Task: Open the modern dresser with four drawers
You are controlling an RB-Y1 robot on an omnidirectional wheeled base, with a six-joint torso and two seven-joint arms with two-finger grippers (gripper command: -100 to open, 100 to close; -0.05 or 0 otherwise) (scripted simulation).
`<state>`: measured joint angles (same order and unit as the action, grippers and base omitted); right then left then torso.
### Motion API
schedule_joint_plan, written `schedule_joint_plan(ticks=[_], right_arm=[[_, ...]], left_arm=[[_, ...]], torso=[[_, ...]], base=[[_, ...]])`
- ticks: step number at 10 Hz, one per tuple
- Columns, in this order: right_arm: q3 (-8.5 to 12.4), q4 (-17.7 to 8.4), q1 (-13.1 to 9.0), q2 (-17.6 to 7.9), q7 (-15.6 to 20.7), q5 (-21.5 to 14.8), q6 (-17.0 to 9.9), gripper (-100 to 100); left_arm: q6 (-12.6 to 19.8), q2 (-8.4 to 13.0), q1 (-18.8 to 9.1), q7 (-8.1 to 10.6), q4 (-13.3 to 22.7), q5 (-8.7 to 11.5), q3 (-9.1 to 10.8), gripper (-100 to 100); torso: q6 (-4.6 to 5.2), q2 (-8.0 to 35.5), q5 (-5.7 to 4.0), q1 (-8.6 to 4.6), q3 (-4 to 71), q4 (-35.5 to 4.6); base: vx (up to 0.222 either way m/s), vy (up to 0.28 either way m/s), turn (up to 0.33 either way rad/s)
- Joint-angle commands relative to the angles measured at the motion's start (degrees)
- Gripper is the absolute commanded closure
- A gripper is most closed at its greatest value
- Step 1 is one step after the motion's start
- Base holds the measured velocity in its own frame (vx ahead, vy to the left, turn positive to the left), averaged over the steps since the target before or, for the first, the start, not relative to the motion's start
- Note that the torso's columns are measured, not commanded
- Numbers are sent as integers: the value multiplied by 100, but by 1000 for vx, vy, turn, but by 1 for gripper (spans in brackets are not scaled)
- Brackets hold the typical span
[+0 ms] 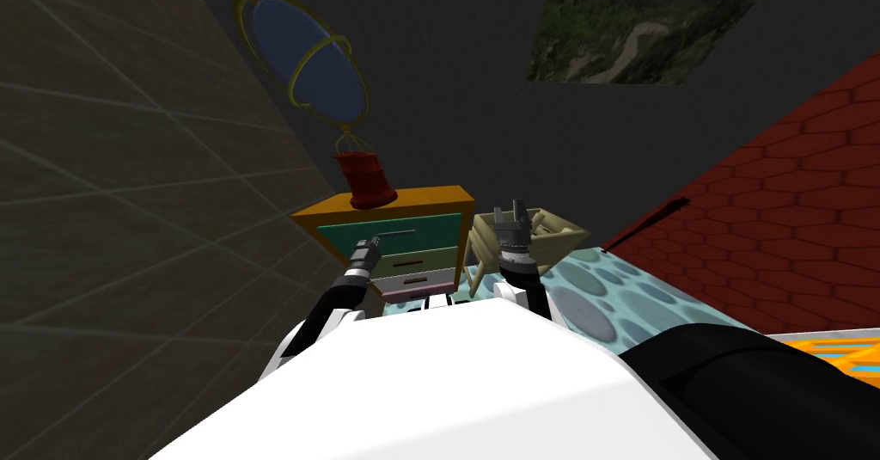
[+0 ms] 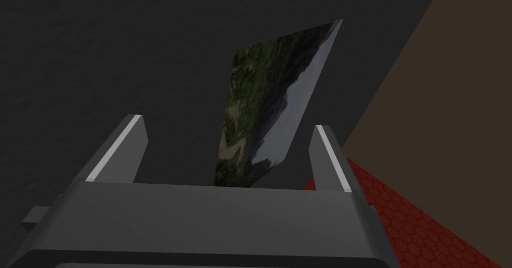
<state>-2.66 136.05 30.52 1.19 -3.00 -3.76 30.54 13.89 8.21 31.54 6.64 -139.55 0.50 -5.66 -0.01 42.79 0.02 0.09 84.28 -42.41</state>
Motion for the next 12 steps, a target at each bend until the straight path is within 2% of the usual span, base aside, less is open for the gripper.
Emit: schedule_joint_plan(ticks=[1, 3, 4, 7, 9, 10, 11, 12], right_arm=[[0, -1, -1, 0, 0, 0, 0, 0], [-1, 0, -1, 1, 0, 0, 0, 0], [0, 0, 0, 0, 0, 0, 0, 0], [0, 1, 4, 0, 0, 0, 1, 0], [0, 1, 3, 0, 0, 0, 1, 0], [0, 1, 3, 0, 0, 0, 1, 0], [0, 0, 2, 0, 0, 0, 0, 0], [0, 0, 2, 0, 0, 0, 0, 0]], left_arm=[[7, 33, 103, 8, -110, 2, -39, 100], [6, 38, 120, 9, -125, 2, -46, 100], [12, 17, 75, 2, -54, -6, -32, -100], [19, -14, 1, -8, 60, -18, -10, -100], [128, -1, 61, 3, -120, -17, -3, -100], [80, 7, 44, 3, -66, -8, 1, -100], [98, 8, 47, 6, -81, -7, 2, 100], [99, 45, 138, 14, -179, -4, -26, 100]], torso=[[2, -10, -1, -6, 3, 0], [2, -43, -5, -18, 25, 11], [2, -80, -3, -10, 45, 20], [1, -88, -6, -22, 55, 25], [1, -17, -1, -3, 10, 4], [1, -25, 2, 6, 11, 3], [1, -26, 1, 0, 14, 6], [1, -27, -2, -7, 15, 6]], base=[[-161, -15, 19], [-145, -16, 13], [79, 10, -30], [162, -42, -19], [96, -10, -11], [66, 4, -5], [11, 0, 2], [-97, -1, 21]])
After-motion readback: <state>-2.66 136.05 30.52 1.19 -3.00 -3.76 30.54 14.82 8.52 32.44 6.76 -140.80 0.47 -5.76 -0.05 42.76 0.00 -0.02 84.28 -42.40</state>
